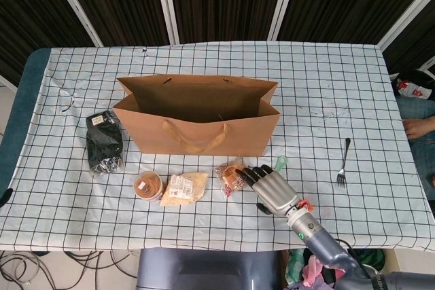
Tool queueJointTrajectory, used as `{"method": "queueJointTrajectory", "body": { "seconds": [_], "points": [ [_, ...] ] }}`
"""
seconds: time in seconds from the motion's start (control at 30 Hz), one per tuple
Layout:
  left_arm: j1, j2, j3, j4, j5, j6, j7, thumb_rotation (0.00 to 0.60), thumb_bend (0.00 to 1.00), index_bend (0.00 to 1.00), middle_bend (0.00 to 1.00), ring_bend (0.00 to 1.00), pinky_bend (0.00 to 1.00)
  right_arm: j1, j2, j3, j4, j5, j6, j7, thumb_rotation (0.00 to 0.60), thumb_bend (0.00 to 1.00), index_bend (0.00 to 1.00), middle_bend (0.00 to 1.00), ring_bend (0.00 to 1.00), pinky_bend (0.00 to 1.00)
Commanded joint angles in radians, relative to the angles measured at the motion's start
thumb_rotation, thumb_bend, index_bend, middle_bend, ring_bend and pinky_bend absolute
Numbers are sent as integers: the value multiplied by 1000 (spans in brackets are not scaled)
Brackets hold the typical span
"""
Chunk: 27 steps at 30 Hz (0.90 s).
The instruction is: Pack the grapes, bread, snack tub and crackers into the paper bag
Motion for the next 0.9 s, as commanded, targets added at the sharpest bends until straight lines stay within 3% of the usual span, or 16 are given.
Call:
{"method": "queueJointTrajectory", "body": {
  "seconds": [0.03, 0.37, 0.9],
  "points": [
    [-1, -1, 0, 0, -4, -3, 5, 600, 235, 86, 65, 0, 81, 34, -46, 17, 45, 26, -15, -39, 600, 235, 59, 92, 149, 181],
    [-3, -4, -3, -4, -12, -6, 18, 600, 235, 86, 65, 0, 81, 110, -155, 35, 161, 54, -43, -94, 600, 235, 59, 90, 149, 181],
    [-2, -4, -6, -3, -16, -6, 17, 600, 234, 86, 65, 0, 82, 170, -211, 24, 245, 111, -59, -156, 600, 235, 59, 94, 138, 181]
  ]
}}
